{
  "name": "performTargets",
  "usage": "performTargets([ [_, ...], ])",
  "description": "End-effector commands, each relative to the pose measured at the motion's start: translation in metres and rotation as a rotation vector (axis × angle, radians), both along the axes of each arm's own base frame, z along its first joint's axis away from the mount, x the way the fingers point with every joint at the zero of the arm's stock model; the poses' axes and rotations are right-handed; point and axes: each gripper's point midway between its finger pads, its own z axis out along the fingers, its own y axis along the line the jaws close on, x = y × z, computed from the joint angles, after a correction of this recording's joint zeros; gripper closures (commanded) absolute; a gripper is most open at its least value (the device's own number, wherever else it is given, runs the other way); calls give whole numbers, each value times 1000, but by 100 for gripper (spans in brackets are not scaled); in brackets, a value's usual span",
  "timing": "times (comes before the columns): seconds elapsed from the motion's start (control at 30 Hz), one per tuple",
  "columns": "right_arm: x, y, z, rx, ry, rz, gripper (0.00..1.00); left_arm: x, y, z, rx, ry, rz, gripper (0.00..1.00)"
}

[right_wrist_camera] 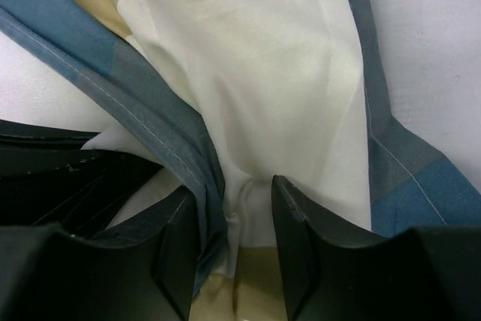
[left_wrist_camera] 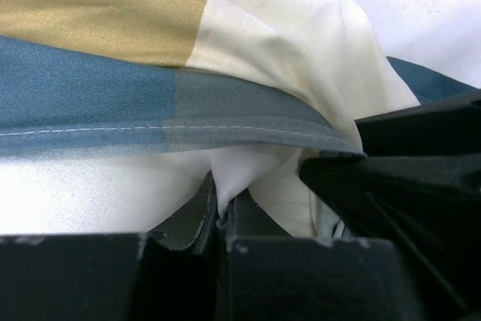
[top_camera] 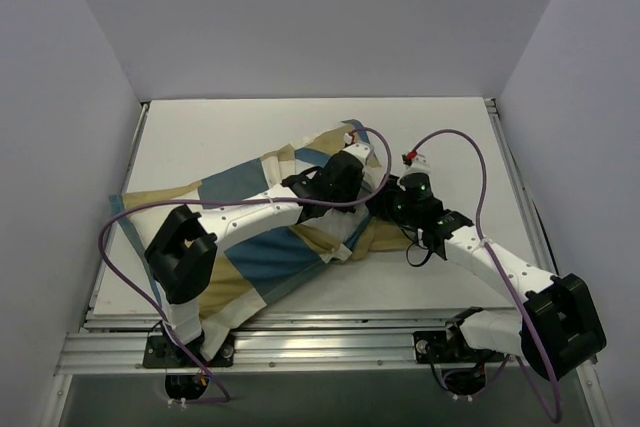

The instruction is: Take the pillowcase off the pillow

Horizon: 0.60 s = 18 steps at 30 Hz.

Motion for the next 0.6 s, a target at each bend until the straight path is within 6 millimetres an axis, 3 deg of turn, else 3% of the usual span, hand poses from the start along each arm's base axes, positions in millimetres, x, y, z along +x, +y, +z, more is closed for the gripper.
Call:
performTargets([
  [0.0, -7, -9, -9, -51, 35, -61, 62, 5, 30, -8, 66, 37, 109, 98],
  [0.2, -12, -10, -20, -125, 78, -90, 60, 2, 33, -4, 57, 51, 132, 98],
  [0.27, -15, -19, -27, -162, 101, -114, 72, 1, 38, -1, 65, 48, 143, 98],
  [0.33, -18, -38, -34, -226, 122, -171, 90, -1, 48, 3, 73, 51, 156, 98],
  [0.4, -19, -57, -40, -256, 139, -218, 100, -8, 60, 5, 72, 68, 168, 98],
  [0.5, -22, -87, -48, -242, 168, -285, 100, -13, 76, 19, 13, 91, 190, 98],
  [0.57, -22, -96, -47, -212, 165, -302, 100, -16, 93, 16, -1, 113, 217, 98],
])
